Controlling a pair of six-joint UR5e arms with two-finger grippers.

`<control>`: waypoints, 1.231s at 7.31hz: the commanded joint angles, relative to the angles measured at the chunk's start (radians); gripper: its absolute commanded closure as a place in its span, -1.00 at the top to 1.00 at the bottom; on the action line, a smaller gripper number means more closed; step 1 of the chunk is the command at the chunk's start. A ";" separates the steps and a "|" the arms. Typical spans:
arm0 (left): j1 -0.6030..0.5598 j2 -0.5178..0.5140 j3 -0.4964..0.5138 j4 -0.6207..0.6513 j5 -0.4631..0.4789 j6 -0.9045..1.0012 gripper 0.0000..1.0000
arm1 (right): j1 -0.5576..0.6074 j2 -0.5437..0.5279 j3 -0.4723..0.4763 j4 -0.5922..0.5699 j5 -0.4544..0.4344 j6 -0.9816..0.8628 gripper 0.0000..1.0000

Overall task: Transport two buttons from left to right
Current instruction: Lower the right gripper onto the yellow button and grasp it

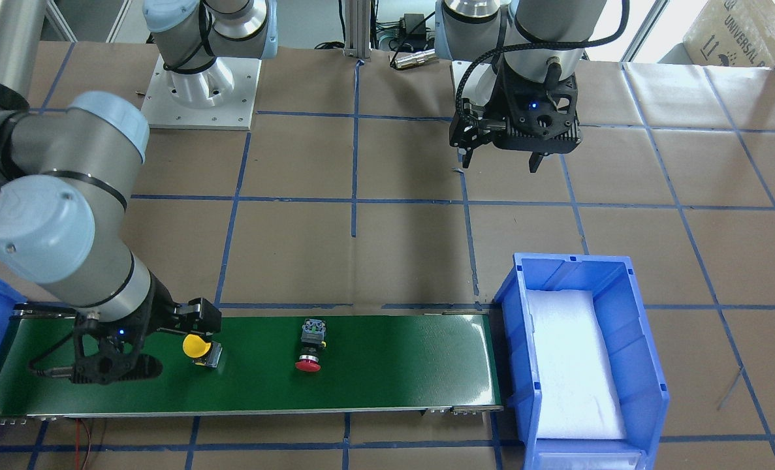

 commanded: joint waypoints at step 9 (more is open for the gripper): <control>0.000 0.000 0.000 -0.001 0.000 0.000 1.00 | -0.042 0.033 -0.173 0.162 -0.047 0.013 -0.82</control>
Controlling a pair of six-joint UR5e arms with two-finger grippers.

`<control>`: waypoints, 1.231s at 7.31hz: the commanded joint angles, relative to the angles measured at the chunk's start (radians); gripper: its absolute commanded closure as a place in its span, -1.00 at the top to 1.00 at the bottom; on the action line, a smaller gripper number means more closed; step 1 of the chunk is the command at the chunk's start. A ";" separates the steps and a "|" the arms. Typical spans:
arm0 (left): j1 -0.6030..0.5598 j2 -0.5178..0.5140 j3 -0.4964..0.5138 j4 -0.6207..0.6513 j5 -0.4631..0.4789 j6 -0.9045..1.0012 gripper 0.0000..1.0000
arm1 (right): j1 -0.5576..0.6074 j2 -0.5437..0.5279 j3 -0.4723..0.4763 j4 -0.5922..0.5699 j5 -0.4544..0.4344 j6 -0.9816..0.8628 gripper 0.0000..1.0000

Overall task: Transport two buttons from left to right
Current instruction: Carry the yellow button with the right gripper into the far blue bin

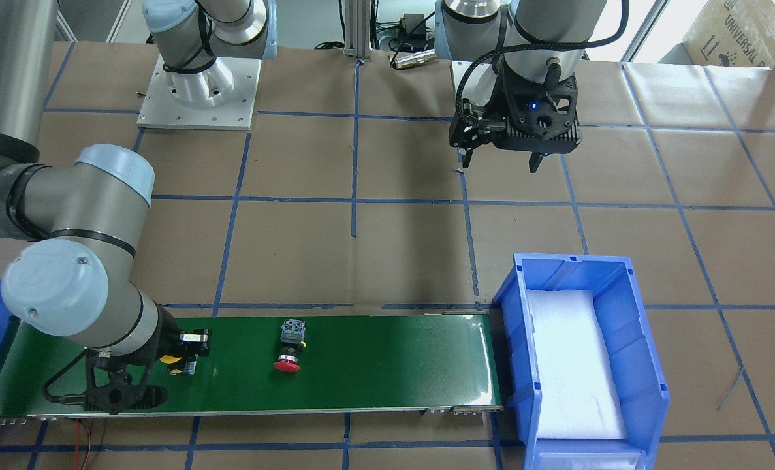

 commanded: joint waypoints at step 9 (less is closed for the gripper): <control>-0.005 0.000 0.002 0.002 -0.003 -0.002 1.00 | -0.588 0.109 -0.191 0.116 -0.023 -0.725 -0.21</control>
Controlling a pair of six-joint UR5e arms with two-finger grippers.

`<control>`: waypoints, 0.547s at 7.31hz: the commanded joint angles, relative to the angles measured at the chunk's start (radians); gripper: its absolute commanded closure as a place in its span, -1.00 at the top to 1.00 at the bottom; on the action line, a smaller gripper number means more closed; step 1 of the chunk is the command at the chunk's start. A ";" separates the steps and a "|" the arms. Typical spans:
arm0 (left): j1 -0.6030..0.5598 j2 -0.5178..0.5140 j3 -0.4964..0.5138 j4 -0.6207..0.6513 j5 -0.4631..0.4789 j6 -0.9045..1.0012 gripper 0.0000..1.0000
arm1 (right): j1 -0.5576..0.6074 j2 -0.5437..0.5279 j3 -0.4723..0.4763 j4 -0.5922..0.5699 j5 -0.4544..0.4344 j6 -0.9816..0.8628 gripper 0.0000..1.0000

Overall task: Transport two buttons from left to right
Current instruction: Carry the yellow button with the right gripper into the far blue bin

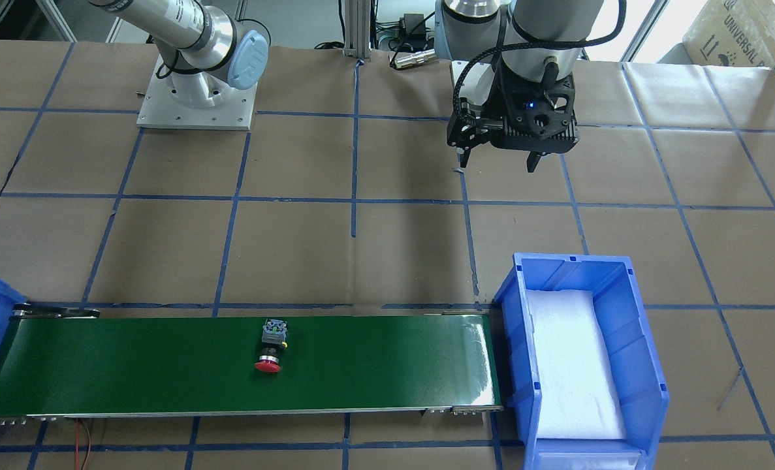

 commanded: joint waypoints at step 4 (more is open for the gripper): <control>0.000 0.002 -0.001 0.000 0.000 0.000 1.00 | -0.004 0.012 -0.006 0.010 -0.001 -0.001 1.00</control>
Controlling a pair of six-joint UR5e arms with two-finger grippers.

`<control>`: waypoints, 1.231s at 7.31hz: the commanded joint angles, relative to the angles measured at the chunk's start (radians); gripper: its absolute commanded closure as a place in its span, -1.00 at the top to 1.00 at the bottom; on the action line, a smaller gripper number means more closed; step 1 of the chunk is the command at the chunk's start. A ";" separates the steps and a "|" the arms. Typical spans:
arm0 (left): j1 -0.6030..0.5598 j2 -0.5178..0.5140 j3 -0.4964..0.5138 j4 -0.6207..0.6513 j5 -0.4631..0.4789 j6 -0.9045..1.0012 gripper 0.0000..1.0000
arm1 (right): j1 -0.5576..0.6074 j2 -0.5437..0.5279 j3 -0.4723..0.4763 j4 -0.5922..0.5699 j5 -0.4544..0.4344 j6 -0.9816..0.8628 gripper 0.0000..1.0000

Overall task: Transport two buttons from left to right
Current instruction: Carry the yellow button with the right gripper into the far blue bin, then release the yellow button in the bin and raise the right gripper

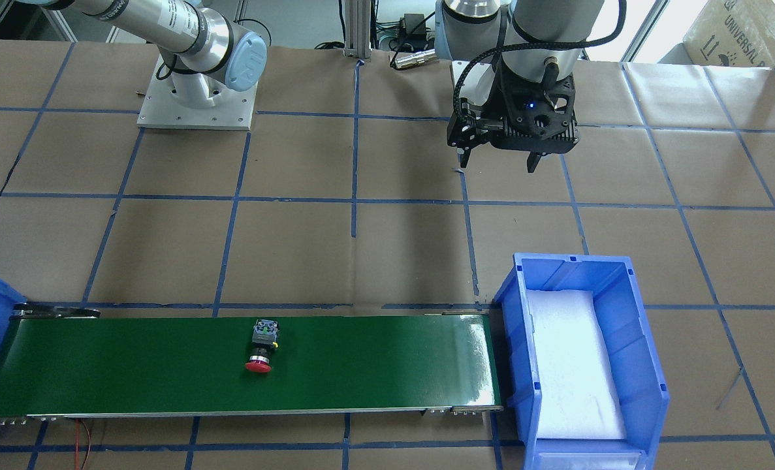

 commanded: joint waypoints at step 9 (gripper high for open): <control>0.000 0.000 0.000 -0.002 0.002 0.000 1.00 | 0.620 -0.145 0.056 0.148 0.011 0.615 0.99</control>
